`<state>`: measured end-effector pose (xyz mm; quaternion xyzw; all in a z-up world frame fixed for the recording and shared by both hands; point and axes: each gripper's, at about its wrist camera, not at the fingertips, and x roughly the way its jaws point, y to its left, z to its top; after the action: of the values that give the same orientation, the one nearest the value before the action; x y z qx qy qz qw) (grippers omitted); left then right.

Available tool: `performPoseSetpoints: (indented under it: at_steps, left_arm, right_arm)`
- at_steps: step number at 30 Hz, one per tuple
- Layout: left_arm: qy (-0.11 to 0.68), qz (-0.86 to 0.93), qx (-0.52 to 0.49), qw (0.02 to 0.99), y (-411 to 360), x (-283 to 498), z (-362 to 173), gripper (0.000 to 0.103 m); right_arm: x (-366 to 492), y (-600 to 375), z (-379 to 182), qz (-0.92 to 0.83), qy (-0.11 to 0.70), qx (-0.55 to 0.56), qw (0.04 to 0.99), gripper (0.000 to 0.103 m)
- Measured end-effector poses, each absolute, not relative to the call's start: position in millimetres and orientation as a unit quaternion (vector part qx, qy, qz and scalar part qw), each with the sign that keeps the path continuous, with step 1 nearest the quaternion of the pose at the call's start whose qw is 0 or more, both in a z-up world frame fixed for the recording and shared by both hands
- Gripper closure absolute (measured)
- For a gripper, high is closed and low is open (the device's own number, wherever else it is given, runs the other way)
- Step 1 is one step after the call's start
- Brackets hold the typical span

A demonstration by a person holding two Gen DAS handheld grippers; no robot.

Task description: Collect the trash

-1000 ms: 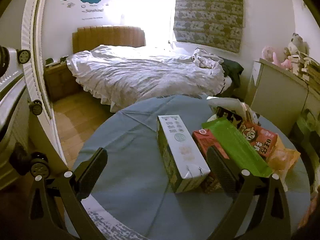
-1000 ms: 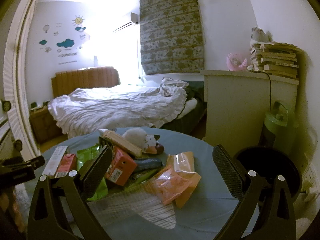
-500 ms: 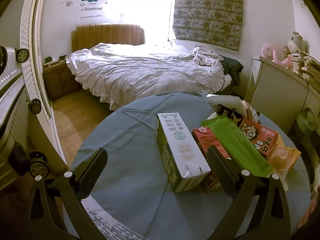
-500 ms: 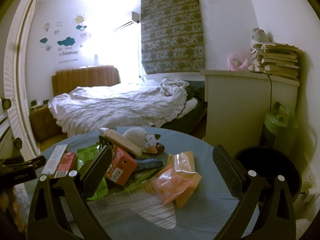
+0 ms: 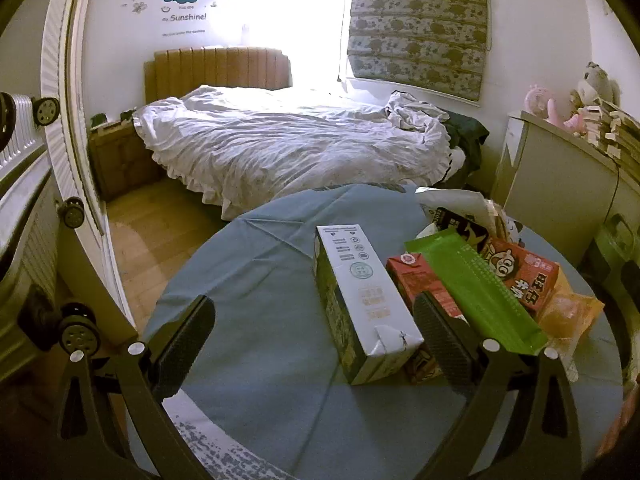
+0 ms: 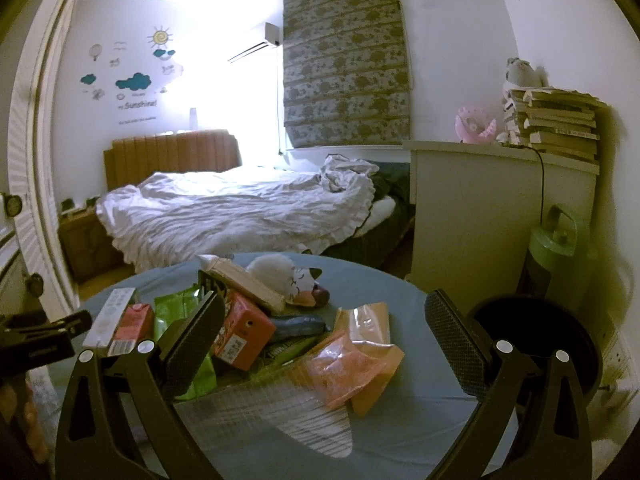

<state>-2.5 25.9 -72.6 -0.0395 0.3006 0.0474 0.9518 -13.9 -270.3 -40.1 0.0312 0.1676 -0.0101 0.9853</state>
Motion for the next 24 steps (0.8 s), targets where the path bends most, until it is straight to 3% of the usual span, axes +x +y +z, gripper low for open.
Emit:
performPoseSetpoints:
  at_steps: [18,24]
  left_arm:
    - [0.301,0.047,-0.041,0.952,26,-2,-73,0.005]
    - [0.330,-0.030,-0.107,0.937,46,11,-78,0.005]
  right_arm:
    - [-13,-270,-40,-0.011,0.169,0.031,0.985,0.004]
    - [-1,-272,-42,0.059,0.217,0.066,0.972,0.007]
